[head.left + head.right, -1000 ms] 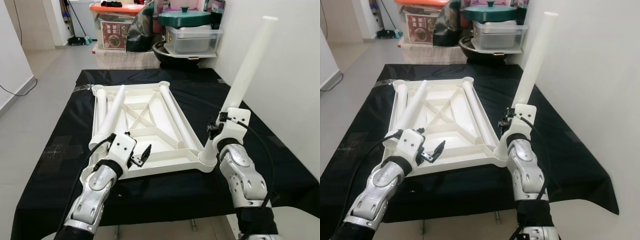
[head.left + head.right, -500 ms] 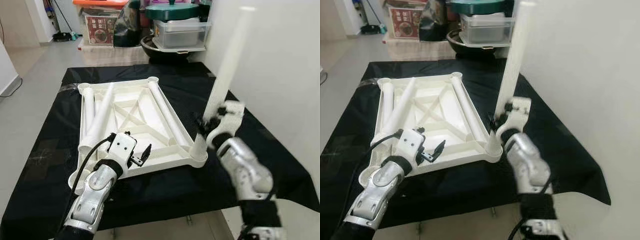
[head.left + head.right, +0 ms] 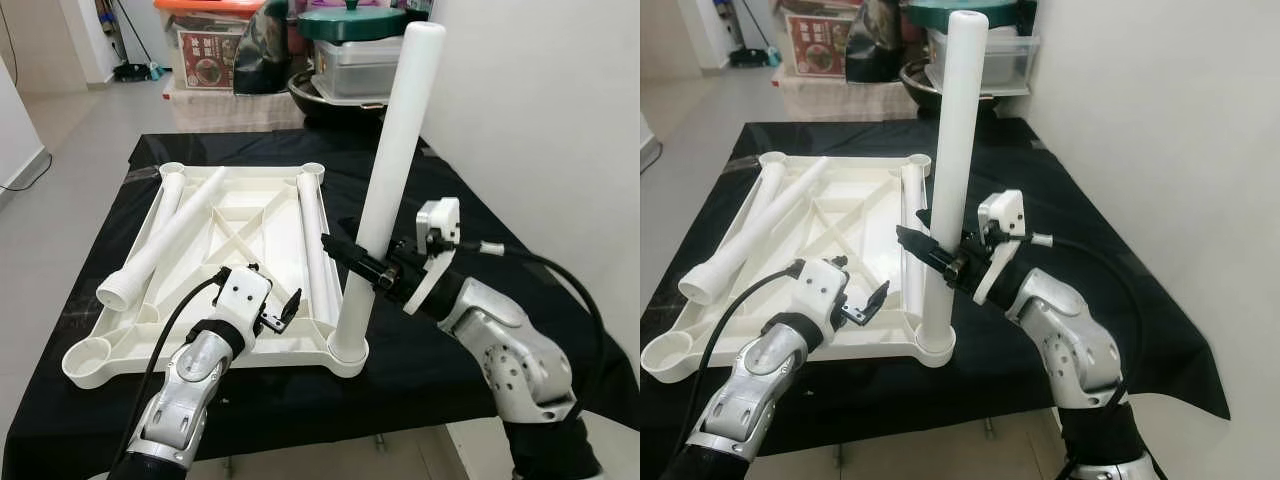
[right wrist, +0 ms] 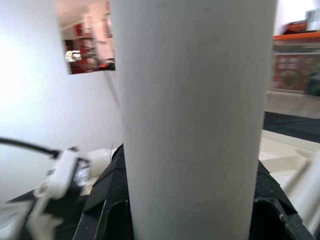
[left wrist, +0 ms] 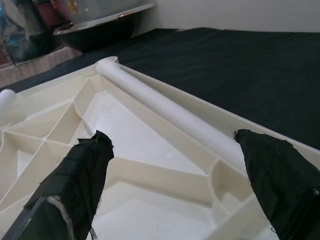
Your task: Building children table
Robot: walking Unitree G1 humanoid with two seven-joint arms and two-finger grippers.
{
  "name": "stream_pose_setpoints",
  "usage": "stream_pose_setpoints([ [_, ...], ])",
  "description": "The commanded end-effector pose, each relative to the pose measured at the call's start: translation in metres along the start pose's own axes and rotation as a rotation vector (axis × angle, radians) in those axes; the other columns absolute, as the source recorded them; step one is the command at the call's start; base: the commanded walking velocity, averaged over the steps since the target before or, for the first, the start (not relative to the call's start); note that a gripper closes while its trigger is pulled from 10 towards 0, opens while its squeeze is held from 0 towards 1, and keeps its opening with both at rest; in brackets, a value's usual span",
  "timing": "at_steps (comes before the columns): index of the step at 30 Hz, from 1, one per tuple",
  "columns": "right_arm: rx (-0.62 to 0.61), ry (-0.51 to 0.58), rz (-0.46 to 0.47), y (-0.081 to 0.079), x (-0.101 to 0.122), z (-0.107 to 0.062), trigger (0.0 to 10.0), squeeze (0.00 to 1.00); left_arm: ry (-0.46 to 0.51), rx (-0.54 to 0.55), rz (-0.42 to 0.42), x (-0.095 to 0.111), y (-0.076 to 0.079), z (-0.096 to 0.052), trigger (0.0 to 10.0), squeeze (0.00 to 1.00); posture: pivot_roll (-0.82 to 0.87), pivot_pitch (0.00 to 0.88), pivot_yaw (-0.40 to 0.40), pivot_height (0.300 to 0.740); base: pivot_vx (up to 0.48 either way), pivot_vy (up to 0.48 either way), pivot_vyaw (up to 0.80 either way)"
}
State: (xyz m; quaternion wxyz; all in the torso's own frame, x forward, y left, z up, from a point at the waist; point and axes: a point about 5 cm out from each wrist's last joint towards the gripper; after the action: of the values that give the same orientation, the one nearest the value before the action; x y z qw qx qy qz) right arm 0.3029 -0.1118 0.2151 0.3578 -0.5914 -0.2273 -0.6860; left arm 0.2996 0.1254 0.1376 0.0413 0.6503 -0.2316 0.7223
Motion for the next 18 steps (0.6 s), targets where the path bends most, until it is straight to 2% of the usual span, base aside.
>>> stream_pose_setpoints([
  [1, -0.278, -0.122, 0.084, 0.027, -0.031, -0.005, 0.0, 0.00, -0.012, -0.010, 0.008, -0.003, 0.001, -0.001, 10.0, 0.00, 0.03, 0.000, -0.071, 0.740, 0.000, 0.000, 0.00],
  [2, -0.278, -0.122, 0.084, 0.027, -0.031, -0.005, 0.0, 0.00, -0.012, -0.010, 0.008, -0.003, 0.001, -0.001, 10.0, 0.00, 0.03, 0.000, -0.071, 0.740, 0.000, 0.000, 0.00],
  [3, -0.428, -0.152, 0.090, 0.040, -0.037, -0.008, 0.0, 0.00, -0.010, -0.011, 0.009, -0.003, 0.001, -0.001, 10.0, 0.00, 0.03, 0.000, -0.069, 0.740, 0.000, 0.000, 0.00],
  [4, -0.633, -0.181, 0.103, 0.056, -0.044, -0.018, 0.0, 0.00, -0.009, -0.013, 0.008, -0.002, 0.001, 0.000, 10.0, 0.00, 0.03, 0.000, -0.068, 0.740, 0.000, 0.000, 0.00],
  [5, -0.633, -0.181, 0.103, 0.056, -0.044, -0.018, 0.0, 0.00, -0.009, -0.013, 0.008, -0.002, 0.001, 0.000, 10.0, 0.00, 0.03, 0.000, -0.068, 0.740, 0.000, 0.000, 0.00],
  [6, -0.809, -0.205, 0.101, 0.067, -0.049, -0.030, 0.0, 0.00, -0.008, -0.014, 0.008, -0.002, 0.002, 0.000, 10.0, 0.00, 0.03, 0.000, -0.066, 0.740, 0.000, 0.000, 0.00],
  [8, -0.809, -0.205, 0.101, 0.067, -0.049, -0.030, 0.0, 0.00, -0.008, -0.014, 0.008, -0.002, 0.002, 0.000, 10.0, 0.00, 0.03, 0.000, -0.066, 0.740, 0.000, 0.000, 0.00],
  [9, -0.964, -0.229, 0.076, 0.073, -0.053, -0.043, 0.0, 0.00, -0.007, -0.016, 0.008, -0.002, 0.002, 0.001, 10.0, 0.00, 0.03, 0.000, -0.065, 0.740, 0.000, 0.000, 0.00],
  [10, -0.964, -0.229, 0.076, 0.073, -0.053, -0.043, 0.0, 0.00, -0.007, -0.016, 0.008, -0.002, 0.002, 0.001, 10.0, 0.00, 0.03, 0.000, -0.065, 0.740, 0.000, 0.000, 0.00],
  [12, -1.154, -0.223, -0.025, 0.072, -0.049, -0.059, 0.0, 0.00, -0.006, -0.017, 0.009, -0.002, 0.002, 0.001, 10.0, 0.00, 0.03, 0.000, -0.067, 0.740, 0.000, 0.000, 0.00],
  [14, -1.154, -0.223, -0.025, 0.072, -0.049, -0.059, 0.0, 0.00, -0.006, -0.017, 0.009, -0.002, 0.002, 0.001, 10.0, 0.00, 0.03, 0.000, -0.067, 0.740, 0.000, 0.000, 0.00],
  [16, -1.245, -0.191, -0.125, 0.072, -0.039, -0.063, 0.0, 0.00, -0.004, -0.013, 0.009, -0.002, 0.001, 0.001, 10.0, 0.00, 0.03, 0.000, -0.072, 0.740, 0.000, 0.000, 0.00],
  [18, -1.263, -0.181, -0.158, 0.075, -0.033, -0.062, 0.0, 0.00, -0.004, -0.012, 0.010, -0.002, 0.001, 0.001, 10.0, 0.00, 0.03, 0.000, -0.073, 0.740, 0.000, 0.000, 0.00],
])
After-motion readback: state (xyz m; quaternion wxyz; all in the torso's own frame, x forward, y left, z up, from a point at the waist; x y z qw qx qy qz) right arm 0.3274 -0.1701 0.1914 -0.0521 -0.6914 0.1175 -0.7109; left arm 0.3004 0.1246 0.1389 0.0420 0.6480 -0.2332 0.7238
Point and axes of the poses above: a point about 5 cm out from each wrist's last joint towards the gripper, its own z axis pointing out of the wrist towards the gripper, its own x axis along the axis of the wrist's last joint, y = z × x, and after that the axes turned 2 degrees about z, right-handed
